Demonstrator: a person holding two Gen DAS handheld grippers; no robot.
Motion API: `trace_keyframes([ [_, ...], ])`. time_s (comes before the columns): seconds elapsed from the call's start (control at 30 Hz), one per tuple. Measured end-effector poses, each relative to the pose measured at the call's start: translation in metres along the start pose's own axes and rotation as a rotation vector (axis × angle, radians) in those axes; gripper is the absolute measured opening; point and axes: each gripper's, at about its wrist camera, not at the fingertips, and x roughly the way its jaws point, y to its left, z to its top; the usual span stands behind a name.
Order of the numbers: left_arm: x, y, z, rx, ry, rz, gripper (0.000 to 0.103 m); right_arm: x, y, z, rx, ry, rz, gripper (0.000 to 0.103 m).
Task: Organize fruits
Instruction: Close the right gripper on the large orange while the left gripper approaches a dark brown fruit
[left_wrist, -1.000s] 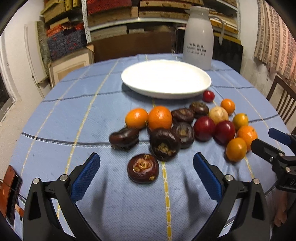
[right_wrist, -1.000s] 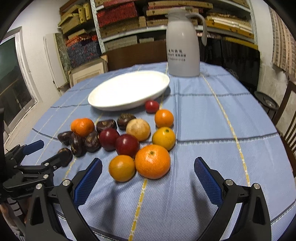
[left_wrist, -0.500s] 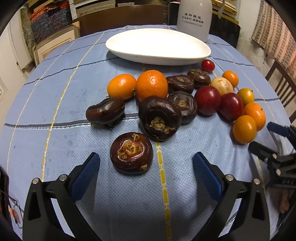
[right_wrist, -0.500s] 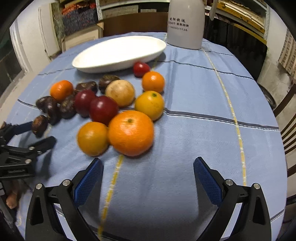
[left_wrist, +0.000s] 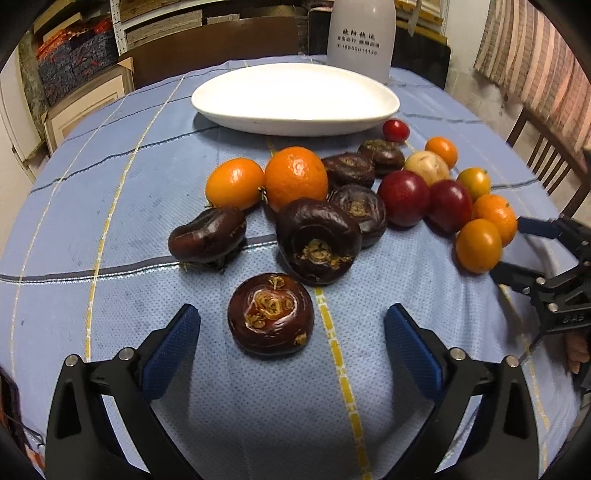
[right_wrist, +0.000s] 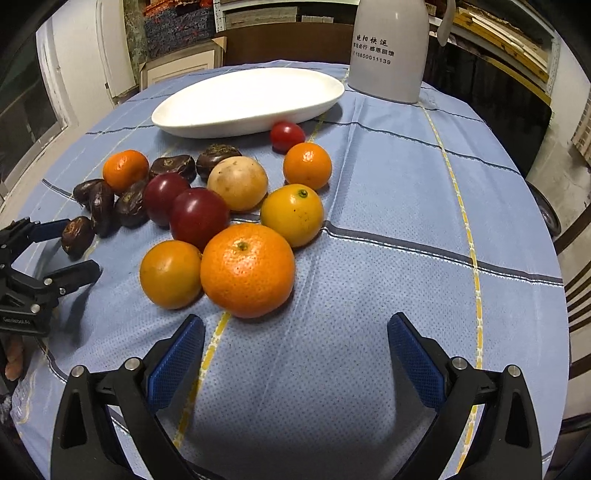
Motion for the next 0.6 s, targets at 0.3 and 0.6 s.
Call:
trace_keyframes([
  [0.3, -0.008, -0.004, -0.002, 0.032, -0.032, -0.028, 0.066, -0.009, -0.008, -0.001, 0.028, -0.054, 0.113, 0.073],
  [0.6, -0.009, 0.0, -0.004, 0.02, -0.044, -0.053, 0.057, -0.011, -0.008, -0.001, 0.041, -0.072, 0.211, 0.043],
])
